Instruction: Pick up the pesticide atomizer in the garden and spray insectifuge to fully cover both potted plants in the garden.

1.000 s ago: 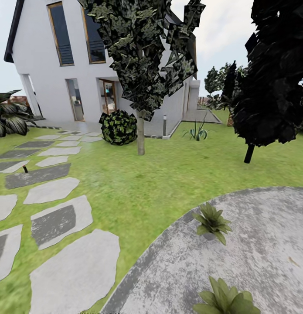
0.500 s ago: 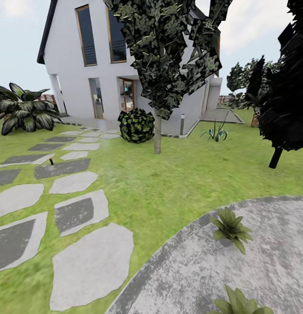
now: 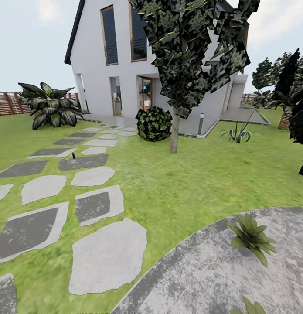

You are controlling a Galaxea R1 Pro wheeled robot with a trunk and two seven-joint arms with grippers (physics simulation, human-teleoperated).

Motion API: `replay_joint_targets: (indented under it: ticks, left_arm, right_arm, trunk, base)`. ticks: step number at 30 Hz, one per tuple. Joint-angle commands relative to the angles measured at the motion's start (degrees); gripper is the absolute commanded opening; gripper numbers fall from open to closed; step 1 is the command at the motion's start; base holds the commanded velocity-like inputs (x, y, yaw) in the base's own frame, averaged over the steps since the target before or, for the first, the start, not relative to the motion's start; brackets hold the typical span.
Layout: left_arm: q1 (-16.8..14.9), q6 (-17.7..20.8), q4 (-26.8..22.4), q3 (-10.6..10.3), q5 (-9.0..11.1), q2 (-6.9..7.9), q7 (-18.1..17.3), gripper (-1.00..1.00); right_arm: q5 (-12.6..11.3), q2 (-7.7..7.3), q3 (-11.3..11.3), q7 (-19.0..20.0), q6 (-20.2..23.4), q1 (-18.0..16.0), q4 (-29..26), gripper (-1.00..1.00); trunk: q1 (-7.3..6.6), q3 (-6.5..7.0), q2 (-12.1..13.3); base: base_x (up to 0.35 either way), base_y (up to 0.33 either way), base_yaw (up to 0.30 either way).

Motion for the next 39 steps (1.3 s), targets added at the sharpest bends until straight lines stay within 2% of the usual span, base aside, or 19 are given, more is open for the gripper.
replay_joint_targets:
  ticks: [1,6,10,14,23,33,39]
  left_arm:
    - [0.05,-0.22,0.07,0.08,0.04,0.07,0.01,1.00]
    - [0.44,-0.29,0.08,0.89,0.11,0.32,0.08,1.00]
    - [0.60,-3.18,0.64,5.25,0.05,0.31,0.03,1.00]
    - [0.62,-4.57,0.81,6.72,0.10,0.25,0.02,1.00]
    - [0.62,-4.93,0.89,7.06,0.02,0.17,-0.05,1.00]
    - [0.62,-4.94,1.96,6.93,-0.41,0.04,-0.16,1.00]
    - [0.62,-4.94,2.00,7.02,-0.27,0.15,-0.16,1.00]
  right_arm:
    - [0.04,-0.02,-0.02,-0.03,-0.17,-0.02,0.01,1.00]
    - [0.17,-0.12,0.06,-0.03,-0.17,-0.02,0.07,1.00]
    - [0.25,-0.10,0.32,-0.03,-0.17,-0.02,0.15,1.00]
    - [0.27,-0.07,0.42,-0.03,-0.17,-0.02,0.16,1.00]
    - [0.27,-0.15,0.37,0.08,-0.17,-0.02,0.10,1.00]
    - [0.24,-0.15,0.39,0.21,-0.13,-0.01,-0.05,1.00]
    - [0.18,-0.15,0.40,0.21,-0.11,-0.02,-0.04,1.00]
  trunk:
    - [0.00,-0.10,-0.03]
    - [0.00,-0.32,-0.03]
    - [0.00,-0.48,-0.03]
    - [0.00,-0.57,-0.03]
    - [0.00,-0.54,-0.03]
    - [0.00,-0.49,-0.03]
    - [0.00,-0.46,-0.03]
  base:
    - [0.000,0.000,0.268]
    - [0.000,0.003,0.268]
    - [-0.040,0.145,0.268]
    - [-0.078,0.265,0.273]
    - [-0.029,0.295,0.254]
    - [0.005,0.302,0.027]
    - [0.185,0.247,0.069]
